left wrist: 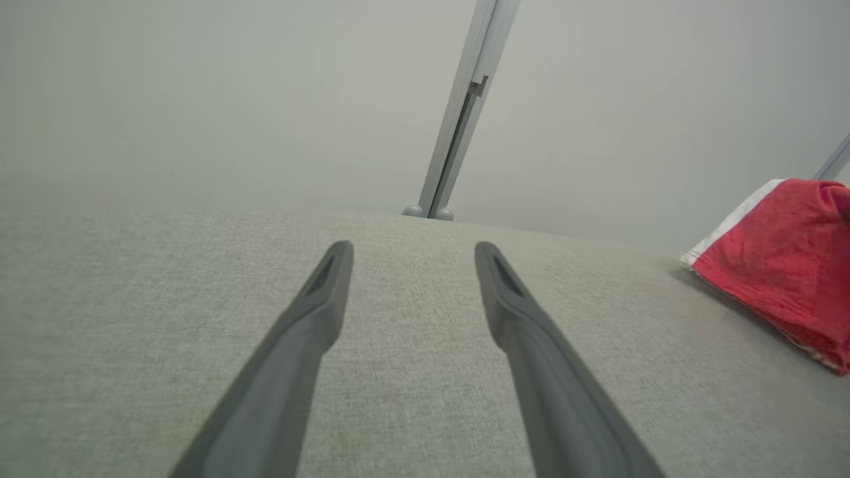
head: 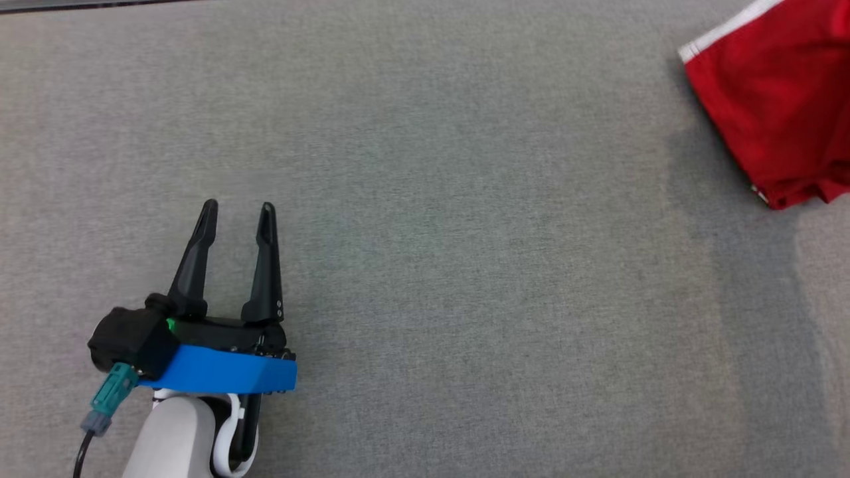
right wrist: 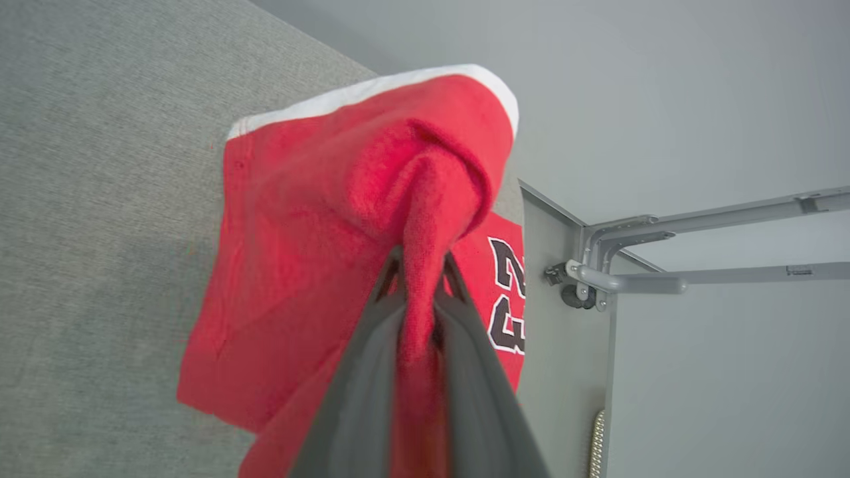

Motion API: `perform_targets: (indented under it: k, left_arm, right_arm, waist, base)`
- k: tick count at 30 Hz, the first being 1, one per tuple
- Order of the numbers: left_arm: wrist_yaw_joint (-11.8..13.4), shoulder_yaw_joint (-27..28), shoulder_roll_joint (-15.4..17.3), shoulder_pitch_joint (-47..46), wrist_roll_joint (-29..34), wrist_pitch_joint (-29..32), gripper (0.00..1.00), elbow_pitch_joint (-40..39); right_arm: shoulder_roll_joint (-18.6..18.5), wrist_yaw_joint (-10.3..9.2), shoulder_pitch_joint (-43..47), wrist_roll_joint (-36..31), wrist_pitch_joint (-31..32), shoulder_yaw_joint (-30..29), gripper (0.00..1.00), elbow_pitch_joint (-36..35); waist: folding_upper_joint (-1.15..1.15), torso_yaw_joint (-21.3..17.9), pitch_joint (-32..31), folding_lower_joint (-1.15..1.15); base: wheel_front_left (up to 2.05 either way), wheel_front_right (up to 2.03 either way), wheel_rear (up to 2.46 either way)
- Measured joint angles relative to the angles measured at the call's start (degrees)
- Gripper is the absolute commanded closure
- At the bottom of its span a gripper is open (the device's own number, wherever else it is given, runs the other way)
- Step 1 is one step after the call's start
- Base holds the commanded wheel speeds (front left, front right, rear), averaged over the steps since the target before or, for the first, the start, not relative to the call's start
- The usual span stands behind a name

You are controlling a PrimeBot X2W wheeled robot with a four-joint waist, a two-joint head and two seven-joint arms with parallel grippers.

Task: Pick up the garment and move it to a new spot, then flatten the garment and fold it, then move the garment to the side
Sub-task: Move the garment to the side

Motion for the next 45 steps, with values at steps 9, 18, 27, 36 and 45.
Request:
perform_targets:
  k: [9,18,27,36,45]
  left_arm:
    - [0.0,-2.6,1.2,-2.3,0.2,0.0,0.00,-0.2]
    - [0.0,-2.7,1.6,-2.3,0.2,0.0,0.00,-0.1]
    - [0.0,-2.8,2.1,-2.3,0.2,0.0,0.00,0.5]
    - [0.0,-2.6,1.4,-2.3,-0.1,0.0,0.00,1.5]
    - [0.0,0.7,-0.6,2.2,-0.4,0.0,0.00,1.9]
  right_arm:
    - [-3.4,0.02,-0.1,-3.5,-8.4,-1.6,1.00,4.7]
    - [1.0,0.01,1.3,-12.4,-14.2,-16.4,1.00,10.5]
    - [6.9,0.02,3.9,-19.4,-16.3,-24.3,0.00,10.8]
    - [10.4,0.01,6.2,-19.7,-22.0,-23.8,0.00,6.4]
    - [18.2,0.01,19.4,-11.3,-32.0,-24.0,0.00,-2.3]
  waist:
    - [0.00,-1.6,3.8,0.00]
    - [-0.01,-1.8,4.9,0.00]
    - [-0.01,-1.8,3.8,0.00]
    - [-0.02,-0.2,0.1,0.00]
    - [-0.03,2.9,-9.0,-0.02]
  base:
    - [0.00,0.00,0.00]
    - [0.00,0.00,0.00]
    - [0.00,0.00,0.00]
    - [0.00,0.00,0.00]
    - [0.00,0.00,0.00]
